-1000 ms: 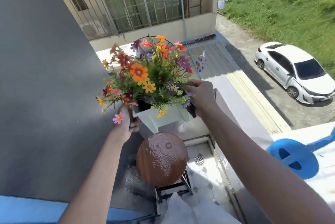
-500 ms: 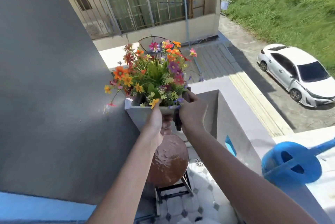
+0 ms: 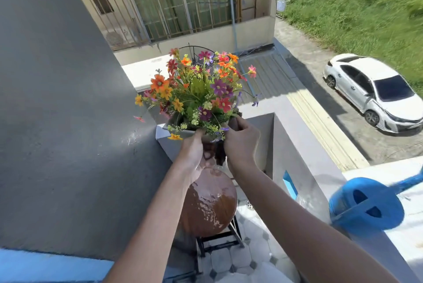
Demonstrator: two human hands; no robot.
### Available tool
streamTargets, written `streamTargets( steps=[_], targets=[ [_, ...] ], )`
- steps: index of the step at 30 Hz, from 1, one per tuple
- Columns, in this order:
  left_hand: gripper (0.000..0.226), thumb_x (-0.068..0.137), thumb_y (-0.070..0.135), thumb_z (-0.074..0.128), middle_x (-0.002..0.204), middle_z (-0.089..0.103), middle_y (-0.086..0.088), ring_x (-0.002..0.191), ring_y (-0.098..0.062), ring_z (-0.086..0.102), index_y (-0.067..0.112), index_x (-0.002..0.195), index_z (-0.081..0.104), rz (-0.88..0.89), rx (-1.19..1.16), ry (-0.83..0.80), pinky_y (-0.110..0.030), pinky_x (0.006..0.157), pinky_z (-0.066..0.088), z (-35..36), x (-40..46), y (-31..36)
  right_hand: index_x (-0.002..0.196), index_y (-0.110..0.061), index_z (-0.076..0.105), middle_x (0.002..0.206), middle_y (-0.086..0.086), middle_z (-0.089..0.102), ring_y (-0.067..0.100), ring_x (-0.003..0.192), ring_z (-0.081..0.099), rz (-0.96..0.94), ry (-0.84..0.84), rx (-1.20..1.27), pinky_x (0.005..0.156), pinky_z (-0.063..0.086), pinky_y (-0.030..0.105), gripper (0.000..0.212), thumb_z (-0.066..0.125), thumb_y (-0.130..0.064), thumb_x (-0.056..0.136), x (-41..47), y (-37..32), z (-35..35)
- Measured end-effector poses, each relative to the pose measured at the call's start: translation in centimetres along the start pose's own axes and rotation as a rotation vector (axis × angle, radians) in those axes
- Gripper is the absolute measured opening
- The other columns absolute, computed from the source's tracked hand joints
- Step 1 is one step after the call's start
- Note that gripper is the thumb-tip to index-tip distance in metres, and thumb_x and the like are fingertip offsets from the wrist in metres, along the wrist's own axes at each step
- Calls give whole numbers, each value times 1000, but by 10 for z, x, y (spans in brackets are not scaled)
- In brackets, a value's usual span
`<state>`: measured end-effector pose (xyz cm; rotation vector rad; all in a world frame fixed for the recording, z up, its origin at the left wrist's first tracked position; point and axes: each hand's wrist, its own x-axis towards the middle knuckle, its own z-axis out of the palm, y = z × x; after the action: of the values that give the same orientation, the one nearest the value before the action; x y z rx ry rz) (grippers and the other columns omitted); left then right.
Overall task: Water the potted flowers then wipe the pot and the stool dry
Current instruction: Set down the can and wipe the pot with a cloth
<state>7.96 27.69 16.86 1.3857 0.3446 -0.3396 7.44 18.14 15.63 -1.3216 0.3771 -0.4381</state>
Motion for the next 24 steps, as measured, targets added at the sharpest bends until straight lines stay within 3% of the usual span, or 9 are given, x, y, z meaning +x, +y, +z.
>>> streamTargets(
  steps=[3, 9, 13, 17, 19, 21, 22, 24],
  targets=[
    [43, 102, 24, 32, 58, 35, -6, 40, -13, 28, 8, 67, 51, 4, -23, -37, -21, 38, 22, -1, -3, 0, 42, -28, 37, 48, -16, 21, 9, 59, 19, -23, 12, 4, 51, 17, 26, 53, 69, 1, 74, 0, 0, 0],
    [48, 102, 34, 25, 60, 36, -7, 40, -15, 30, 10, 68, 47, 13, -32, -26, -24, 43, 24, -1, -1, 0, 40, -30, 48, 41, -18, 30, 1, 50, 23, -11, 14, 18, 47, 23, 16, 53, 68, 3, 76, 2, 0, 0],
    [39, 98, 32, 35, 48, 40, 0, 36, -13, 30, 14, 66, 50, -27, 68, 76, -26, 48, 22, 0, 10, -3, 73, -16, 72, 57, -17, 48, 2, 59, 39, -51, 18, -51, 55, 34, 22, 10, 72, -6, 72, -3, 2, 2],
    [28, 88, 24, 38, 40, 43, 5, 30, -12, 32, 16, 64, 51, -44, 172, 76, -22, 46, 24, 1, 10, -5, 83, -15, 74, 64, 0, 62, 4, 66, 47, -80, 1, -43, 61, 43, 26, 14, 71, -7, 72, -7, 1, 3],
    [34, 95, 23, 36, 38, 44, 7, 27, -9, 33, 17, 64, 50, -32, 146, 55, -16, 40, 24, 0, 6, -1, 95, -18, 77, 83, 6, 75, 1, 79, 58, -106, -38, -37, 73, 52, 29, 17, 72, -13, 80, -8, 0, 1],
    [34, 97, 24, 35, 40, 42, 6, 30, -9, 30, 17, 67, 48, -39, 116, 50, -16, 38, 23, -3, 5, 4, 120, -9, 71, 108, 3, 76, 2, 103, 64, -124, -57, -55, 89, 54, 26, 35, 72, -23, 88, -10, -4, -2],
    [34, 98, 24, 34, 41, 41, 5, 32, -10, 28, 17, 67, 48, -44, 105, 44, -18, 40, 21, -5, 6, 6, 127, -4, 66, 112, 4, 74, 6, 108, 66, -144, -71, -63, 90, 53, 24, 42, 70, -26, 91, -9, -6, -4],
    [33, 99, 19, 32, 44, 41, 3, 35, -10, 26, 15, 68, 45, -55, 68, 2, -22, 41, 17, -6, 3, 10, 124, 5, 63, 100, 9, 73, 12, 97, 68, -223, -84, -94, 77, 51, 25, 38, 64, -21, 96, -1, -13, -3]
  ],
)
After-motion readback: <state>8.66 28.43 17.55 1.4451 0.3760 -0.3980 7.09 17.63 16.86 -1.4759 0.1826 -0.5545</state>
